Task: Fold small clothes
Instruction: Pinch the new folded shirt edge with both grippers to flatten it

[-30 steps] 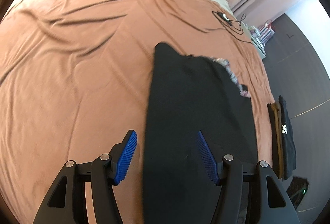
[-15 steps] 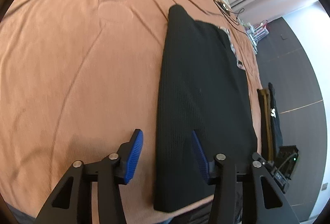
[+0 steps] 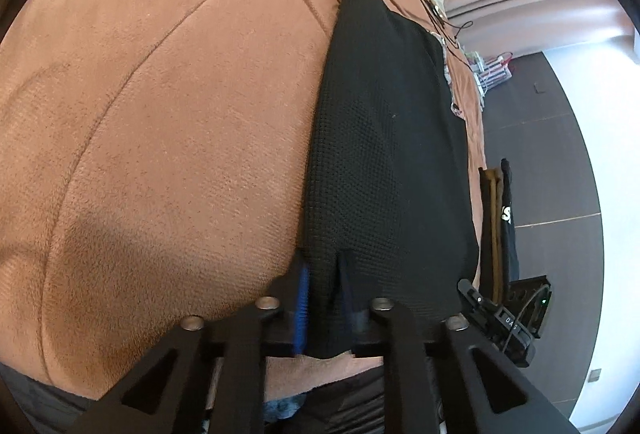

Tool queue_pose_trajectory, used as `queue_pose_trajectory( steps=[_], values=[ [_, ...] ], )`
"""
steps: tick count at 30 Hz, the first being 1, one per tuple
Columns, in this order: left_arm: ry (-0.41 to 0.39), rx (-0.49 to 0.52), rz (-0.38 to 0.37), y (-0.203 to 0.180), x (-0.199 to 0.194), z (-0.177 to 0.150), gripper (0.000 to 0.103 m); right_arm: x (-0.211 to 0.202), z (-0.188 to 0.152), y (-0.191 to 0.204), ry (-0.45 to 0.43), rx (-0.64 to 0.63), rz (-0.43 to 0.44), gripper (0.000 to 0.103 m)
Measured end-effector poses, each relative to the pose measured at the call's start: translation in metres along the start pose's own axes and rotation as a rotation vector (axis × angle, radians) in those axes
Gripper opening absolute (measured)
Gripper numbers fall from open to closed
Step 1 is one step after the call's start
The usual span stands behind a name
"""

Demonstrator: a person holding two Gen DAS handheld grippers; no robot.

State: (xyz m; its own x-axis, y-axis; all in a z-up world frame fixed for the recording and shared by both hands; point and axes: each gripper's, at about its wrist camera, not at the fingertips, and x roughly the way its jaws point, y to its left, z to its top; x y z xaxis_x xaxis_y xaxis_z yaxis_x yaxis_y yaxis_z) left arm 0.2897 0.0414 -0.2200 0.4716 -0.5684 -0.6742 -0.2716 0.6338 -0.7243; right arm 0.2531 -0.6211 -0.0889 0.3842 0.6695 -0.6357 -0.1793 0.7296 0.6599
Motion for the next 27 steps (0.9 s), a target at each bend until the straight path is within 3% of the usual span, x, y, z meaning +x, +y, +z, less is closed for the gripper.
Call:
queue_pose_trajectory(
  steps=[14,27],
  values=[
    [-0.088,0.052,0.013,-0.006,-0.060,0.013,0.006,0.007,-0.022,0.038,0.006,-0.065,0.036,0.011],
    [-0.029,0.094,0.104,-0.011,-0.035,0.003,0.007,0.019,-0.028,0.035,-0.012,-0.062,-0.047,0.011]
  ],
)
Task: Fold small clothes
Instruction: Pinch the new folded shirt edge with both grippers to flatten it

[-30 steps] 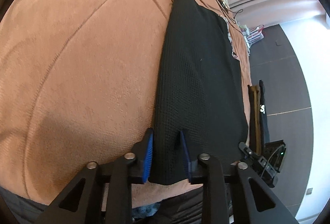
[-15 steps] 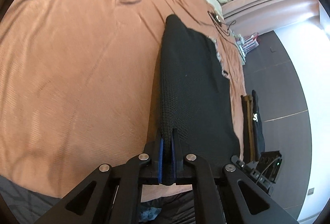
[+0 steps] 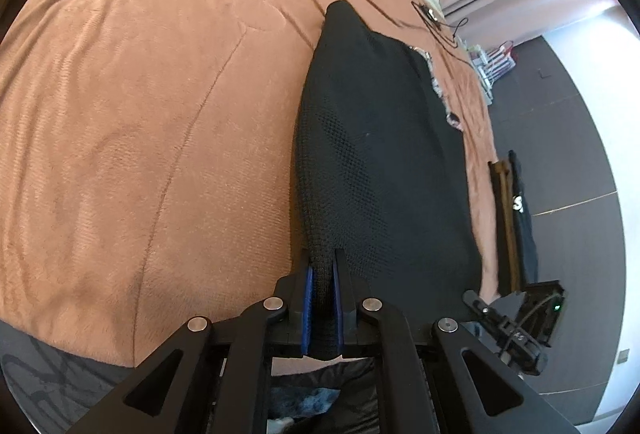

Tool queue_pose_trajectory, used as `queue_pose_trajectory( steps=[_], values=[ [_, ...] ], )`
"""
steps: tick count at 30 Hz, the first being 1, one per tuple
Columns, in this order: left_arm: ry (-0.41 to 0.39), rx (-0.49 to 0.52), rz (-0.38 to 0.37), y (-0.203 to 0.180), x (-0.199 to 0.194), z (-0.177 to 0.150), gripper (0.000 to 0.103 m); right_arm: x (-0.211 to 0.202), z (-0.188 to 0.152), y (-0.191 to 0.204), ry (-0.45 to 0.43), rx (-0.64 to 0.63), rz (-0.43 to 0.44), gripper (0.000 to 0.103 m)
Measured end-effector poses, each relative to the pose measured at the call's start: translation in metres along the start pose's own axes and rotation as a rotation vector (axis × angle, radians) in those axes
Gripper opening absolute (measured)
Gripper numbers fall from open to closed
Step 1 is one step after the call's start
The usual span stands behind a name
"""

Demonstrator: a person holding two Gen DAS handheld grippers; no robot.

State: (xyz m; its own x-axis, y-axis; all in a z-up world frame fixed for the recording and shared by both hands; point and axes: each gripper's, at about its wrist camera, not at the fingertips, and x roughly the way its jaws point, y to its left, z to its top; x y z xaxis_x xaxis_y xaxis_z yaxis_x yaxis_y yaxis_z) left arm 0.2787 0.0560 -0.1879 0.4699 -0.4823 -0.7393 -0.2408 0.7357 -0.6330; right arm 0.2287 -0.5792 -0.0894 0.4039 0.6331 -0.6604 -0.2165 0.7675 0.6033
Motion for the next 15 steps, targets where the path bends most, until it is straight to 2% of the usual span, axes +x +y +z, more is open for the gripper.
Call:
queue_pose_trajectory(
  steps=[4,5,8,15],
  values=[
    [0.004,-0.004,0.009,0.005,0.001,0.003,0.009,0.000,0.002,0.006,0.006,-0.021,-0.029,0.011],
    [0.003,-0.006,0.010,0.006,0.002,0.005,0.009,-0.002,0.002,0.007,0.004,-0.022,-0.031,0.016],
    [0.002,-0.010,0.014,0.010,0.001,0.005,0.011,-0.010,0.002,0.006,0.000,-0.017,-0.042,0.020],
    [-0.007,-0.018,0.011,0.011,0.001,0.009,0.011,-0.031,0.009,0.013,-0.072,-0.054,-0.018,0.020]
  ],
)
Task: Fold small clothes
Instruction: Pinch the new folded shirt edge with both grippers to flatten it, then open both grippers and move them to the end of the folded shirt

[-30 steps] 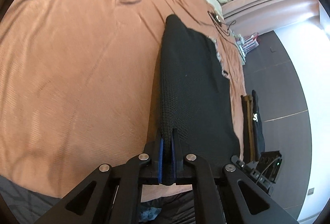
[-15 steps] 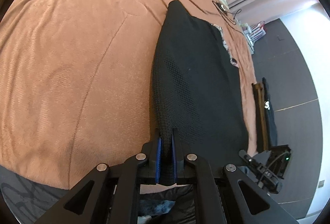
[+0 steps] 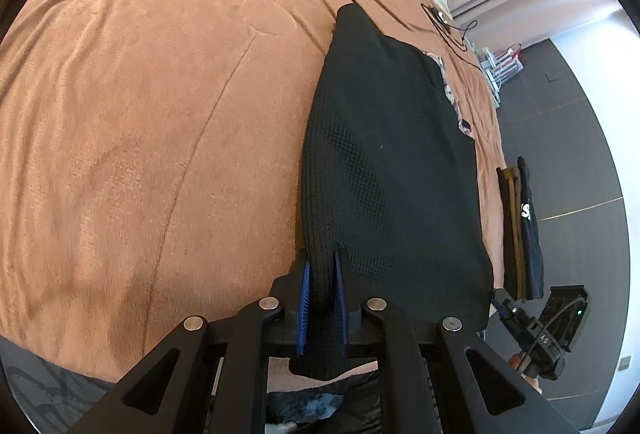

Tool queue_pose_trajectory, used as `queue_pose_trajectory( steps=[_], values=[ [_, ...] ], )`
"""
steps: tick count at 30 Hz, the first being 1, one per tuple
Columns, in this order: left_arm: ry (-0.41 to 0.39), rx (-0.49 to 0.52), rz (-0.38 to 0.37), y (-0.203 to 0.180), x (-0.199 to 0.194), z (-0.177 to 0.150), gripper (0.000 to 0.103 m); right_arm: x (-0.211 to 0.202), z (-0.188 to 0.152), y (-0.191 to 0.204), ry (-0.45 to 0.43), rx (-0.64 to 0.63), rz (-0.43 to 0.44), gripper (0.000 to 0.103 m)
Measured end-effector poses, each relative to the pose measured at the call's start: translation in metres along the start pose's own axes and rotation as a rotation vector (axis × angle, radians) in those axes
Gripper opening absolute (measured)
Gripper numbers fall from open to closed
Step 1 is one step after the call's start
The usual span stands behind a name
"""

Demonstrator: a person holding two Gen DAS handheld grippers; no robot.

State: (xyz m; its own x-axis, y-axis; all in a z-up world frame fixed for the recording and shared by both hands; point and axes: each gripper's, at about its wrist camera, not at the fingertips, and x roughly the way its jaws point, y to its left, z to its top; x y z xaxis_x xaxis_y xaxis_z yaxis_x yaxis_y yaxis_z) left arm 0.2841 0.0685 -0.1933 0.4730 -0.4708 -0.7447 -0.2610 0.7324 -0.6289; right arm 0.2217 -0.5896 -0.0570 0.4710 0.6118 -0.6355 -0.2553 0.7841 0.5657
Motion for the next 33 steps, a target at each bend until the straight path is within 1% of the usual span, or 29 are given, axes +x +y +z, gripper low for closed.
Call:
queue_pose_trajectory(
  steps=[2,6,12,13,14,15,18,21,24,30,33],
  values=[
    [-0.005,0.002,-0.003,-0.001,-0.002,0.000,0.011,0.000,0.001,0.002,0.000,-0.005,0.012,0.020],
    [-0.006,0.005,0.000,-0.001,-0.002,0.001,0.011,0.010,-0.002,-0.001,0.037,0.005,0.042,0.020],
    [-0.003,-0.001,0.012,0.000,0.000,0.000,0.011,0.029,0.002,-0.007,0.078,0.015,0.020,0.020],
    [-0.004,0.001,0.013,-0.001,-0.001,0.000,0.011,0.029,0.004,-0.008,0.075,0.018,0.020,0.018],
    [-0.004,0.001,0.013,-0.001,-0.001,0.000,0.011,0.028,0.005,-0.006,0.073,0.013,0.018,0.009],
    [-0.005,0.000,0.013,-0.002,-0.002,0.001,0.011,0.028,0.006,-0.004,0.072,0.001,0.015,0.005],
    [-0.013,0.000,0.015,-0.004,-0.005,0.005,0.011,0.023,0.006,0.001,0.058,-0.025,0.003,0.001],
    [-0.028,0.003,0.023,-0.006,-0.008,0.011,0.013,0.017,0.005,0.000,0.051,-0.024,0.000,0.001],
    [-0.049,0.014,0.036,-0.009,-0.011,0.020,0.023,0.014,0.003,-0.003,0.045,-0.023,-0.007,0.001],
    [-0.049,0.030,0.057,-0.012,-0.006,0.036,0.024,0.012,0.007,-0.001,0.063,-0.024,0.009,0.001],
    [-0.048,0.037,0.063,-0.014,-0.001,0.044,0.024,0.012,0.016,-0.003,0.060,-0.021,0.010,0.005]
  ],
)
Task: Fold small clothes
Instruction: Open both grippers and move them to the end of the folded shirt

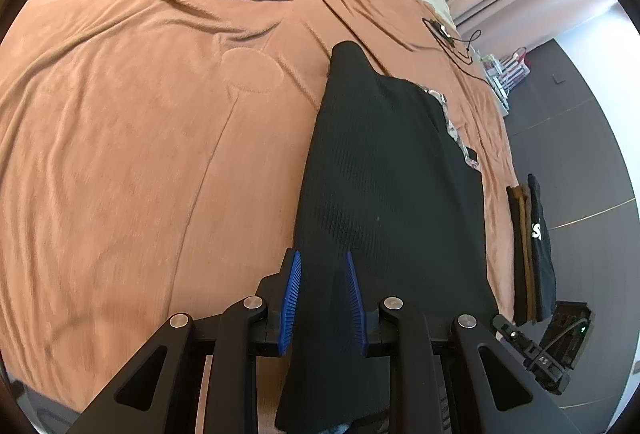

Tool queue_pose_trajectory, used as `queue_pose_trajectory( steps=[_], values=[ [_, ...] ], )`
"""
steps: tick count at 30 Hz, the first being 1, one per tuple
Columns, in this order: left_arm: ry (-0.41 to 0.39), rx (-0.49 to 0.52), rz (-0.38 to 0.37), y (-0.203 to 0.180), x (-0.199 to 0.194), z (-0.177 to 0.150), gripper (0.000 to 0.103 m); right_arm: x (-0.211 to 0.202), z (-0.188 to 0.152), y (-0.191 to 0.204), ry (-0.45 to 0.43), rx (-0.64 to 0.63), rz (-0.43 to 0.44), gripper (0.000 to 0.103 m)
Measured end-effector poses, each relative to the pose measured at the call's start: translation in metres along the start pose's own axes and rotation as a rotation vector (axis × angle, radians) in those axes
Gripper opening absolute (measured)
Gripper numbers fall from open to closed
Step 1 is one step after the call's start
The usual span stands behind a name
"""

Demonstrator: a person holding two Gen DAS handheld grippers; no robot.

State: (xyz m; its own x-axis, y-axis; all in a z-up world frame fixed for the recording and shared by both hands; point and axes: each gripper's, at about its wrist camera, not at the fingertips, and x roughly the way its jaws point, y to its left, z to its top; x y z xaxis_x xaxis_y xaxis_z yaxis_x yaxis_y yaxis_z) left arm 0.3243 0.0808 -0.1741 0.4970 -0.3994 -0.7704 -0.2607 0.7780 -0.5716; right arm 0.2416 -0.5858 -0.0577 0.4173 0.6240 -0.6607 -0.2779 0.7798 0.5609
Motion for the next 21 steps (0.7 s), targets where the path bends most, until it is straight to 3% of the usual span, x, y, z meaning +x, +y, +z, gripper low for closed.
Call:
queue_pose_trajectory(
  steps=[4,13,21],
  values=[
    [-0.001,0.007,0.007,-0.002,0.006,0.012,0.025,0.002,0.019,-0.004,-0.029,0.003,-0.011,0.043],
    [-0.010,0.007,0.020,-0.005,0.022,0.048,0.033,0.035,0.076,0.008,-0.025,-0.048,-0.044,0.044],
    [-0.020,0.017,0.028,-0.009,0.036,0.082,0.033,0.078,0.126,0.027,-0.021,-0.118,-0.113,0.044]
  ],
)
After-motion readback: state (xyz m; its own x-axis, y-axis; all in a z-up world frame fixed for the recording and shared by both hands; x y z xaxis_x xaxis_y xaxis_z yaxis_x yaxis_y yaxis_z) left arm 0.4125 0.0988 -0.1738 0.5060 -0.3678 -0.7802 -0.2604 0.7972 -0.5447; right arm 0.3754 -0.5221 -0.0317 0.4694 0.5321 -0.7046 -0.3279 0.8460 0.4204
